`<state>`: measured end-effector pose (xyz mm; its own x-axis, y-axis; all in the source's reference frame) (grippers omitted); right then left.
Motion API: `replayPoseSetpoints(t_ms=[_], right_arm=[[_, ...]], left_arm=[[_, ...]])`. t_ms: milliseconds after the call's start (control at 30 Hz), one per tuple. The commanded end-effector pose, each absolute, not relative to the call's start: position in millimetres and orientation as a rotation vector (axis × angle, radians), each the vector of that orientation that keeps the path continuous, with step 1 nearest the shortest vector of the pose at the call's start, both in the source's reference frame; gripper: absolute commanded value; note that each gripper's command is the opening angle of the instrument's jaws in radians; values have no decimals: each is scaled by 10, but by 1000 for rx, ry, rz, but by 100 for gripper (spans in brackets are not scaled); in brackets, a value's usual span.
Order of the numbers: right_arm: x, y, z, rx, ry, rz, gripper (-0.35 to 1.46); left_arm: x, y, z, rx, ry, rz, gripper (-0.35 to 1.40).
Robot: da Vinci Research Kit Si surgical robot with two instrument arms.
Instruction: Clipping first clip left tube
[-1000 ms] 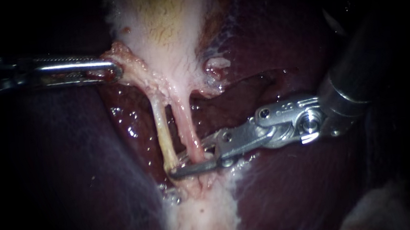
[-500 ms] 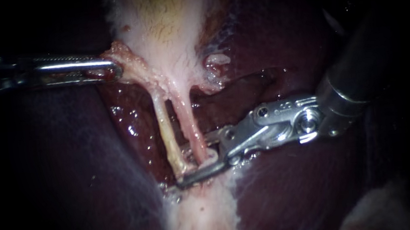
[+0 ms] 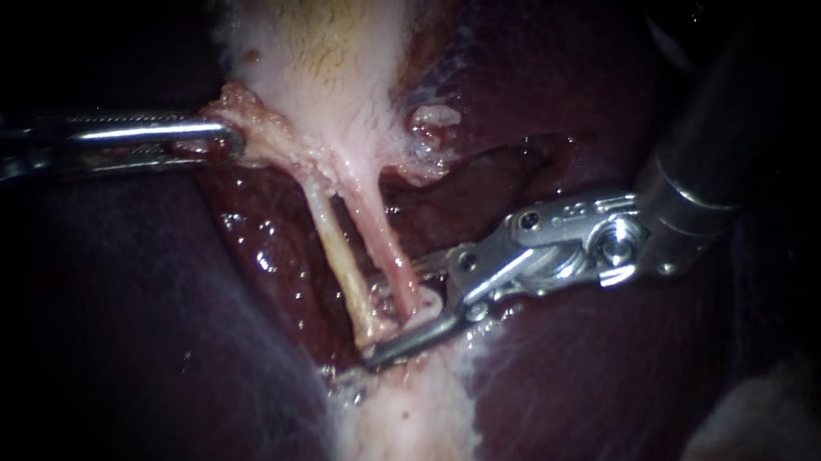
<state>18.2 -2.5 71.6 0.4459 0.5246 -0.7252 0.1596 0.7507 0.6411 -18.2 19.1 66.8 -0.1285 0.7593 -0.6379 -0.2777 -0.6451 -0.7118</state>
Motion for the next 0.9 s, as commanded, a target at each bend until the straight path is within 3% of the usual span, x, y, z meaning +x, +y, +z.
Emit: replayPoseSetpoints(t_ms=[33, 467, 900], right_arm=[[180, -23, 715, 715, 1111, 249, 50], [147, -8, 717, 662, 1082, 239, 50], [121, -5, 692, 668, 1085, 245, 50]], left_arm=[[-182, 191, 667, -1425, -561, 1853, -35], [-181, 191, 667, -1425, -561, 1853, -35], [-180, 191, 667, -1425, -562, 1853, -35]])
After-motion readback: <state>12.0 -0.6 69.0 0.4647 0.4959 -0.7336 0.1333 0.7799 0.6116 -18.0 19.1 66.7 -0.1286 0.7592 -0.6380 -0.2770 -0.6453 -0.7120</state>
